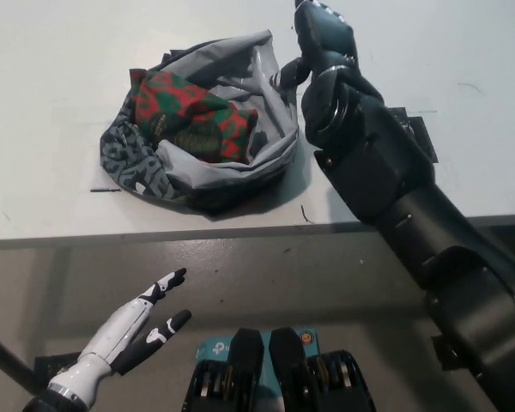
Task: The robot uses its right hand to pick up a bag of coffee beans and puts it in the black plastic bag, then the robot grabs the top of the bag and lifts it.
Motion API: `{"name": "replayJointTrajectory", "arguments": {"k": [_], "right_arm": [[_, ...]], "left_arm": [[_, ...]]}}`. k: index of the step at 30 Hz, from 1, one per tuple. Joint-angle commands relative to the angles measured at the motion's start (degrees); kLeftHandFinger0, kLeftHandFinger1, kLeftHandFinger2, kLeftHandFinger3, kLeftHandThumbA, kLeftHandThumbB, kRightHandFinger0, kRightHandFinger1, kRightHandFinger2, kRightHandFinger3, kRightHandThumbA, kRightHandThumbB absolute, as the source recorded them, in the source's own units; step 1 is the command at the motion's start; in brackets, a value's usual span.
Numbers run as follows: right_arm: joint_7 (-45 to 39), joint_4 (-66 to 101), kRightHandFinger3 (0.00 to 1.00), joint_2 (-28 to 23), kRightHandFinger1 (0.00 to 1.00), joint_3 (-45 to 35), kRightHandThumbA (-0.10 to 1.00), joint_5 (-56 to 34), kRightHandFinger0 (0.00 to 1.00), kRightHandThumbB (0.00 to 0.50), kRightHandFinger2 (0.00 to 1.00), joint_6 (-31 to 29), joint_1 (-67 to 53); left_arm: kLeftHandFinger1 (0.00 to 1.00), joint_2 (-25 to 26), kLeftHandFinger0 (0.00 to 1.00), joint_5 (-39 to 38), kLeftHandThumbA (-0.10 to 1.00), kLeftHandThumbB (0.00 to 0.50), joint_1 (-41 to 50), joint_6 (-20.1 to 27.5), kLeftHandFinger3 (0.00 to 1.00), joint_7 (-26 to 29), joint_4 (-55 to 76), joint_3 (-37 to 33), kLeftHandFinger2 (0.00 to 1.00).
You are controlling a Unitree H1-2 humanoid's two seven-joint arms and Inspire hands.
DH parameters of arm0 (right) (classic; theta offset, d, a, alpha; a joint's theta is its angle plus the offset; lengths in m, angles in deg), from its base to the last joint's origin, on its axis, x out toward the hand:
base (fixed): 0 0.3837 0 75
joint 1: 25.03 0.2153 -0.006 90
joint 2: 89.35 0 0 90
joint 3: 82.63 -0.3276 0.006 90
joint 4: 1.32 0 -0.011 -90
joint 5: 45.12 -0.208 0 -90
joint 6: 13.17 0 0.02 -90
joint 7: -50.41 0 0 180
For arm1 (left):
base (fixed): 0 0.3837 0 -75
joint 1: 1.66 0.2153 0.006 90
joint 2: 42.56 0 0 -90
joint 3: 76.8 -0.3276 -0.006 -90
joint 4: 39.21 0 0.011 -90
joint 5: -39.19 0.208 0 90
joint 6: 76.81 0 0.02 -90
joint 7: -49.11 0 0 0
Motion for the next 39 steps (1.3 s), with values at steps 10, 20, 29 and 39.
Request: {"name": "replayJointTrajectory", "arguments": {"k": [10,20,29,39], "right_arm": [[-1.8,7.5,1.0,0.2,1.0,-4.8,1.0,-3.5,1.0,0.445,1.0,-0.9,1.6],[-1.3,17.2,1.0,-1.3,1.0,-7.9,1.0,-3.6,1.0,0.393,1.0,0.5,2.2],[-1.5,22.9,1.0,-1.5,1.0,-8.6,0.96,-2.5,1.0,0.4,1.0,0.8,1.8],[-2.7,18.2,1.0,-0.2,1.0,-6.0,0.97,-1.8,1.0,0.364,1.0,0.7,-0.5]], "left_arm": [[1.0,0.7,1.0,0.2,0.99,0.173,-1.1,1.0,1.0,0.1,1.0,0.1,1.0],[1.0,0.9,1.0,-0.3,0.99,0.166,-0.9,0.5,1.0,-0.6,1.4,0.0,1.0],[1.0,0.7,1.0,-0.7,0.98,0.158,-0.7,-0.1,1.0,-0.8,1.3,0.3,1.0],[1.0,0.8,1.0,-0.1,0.99,0.154,-0.6,0.0,1.0,-1.1,1.6,-0.1,1.0]]}}
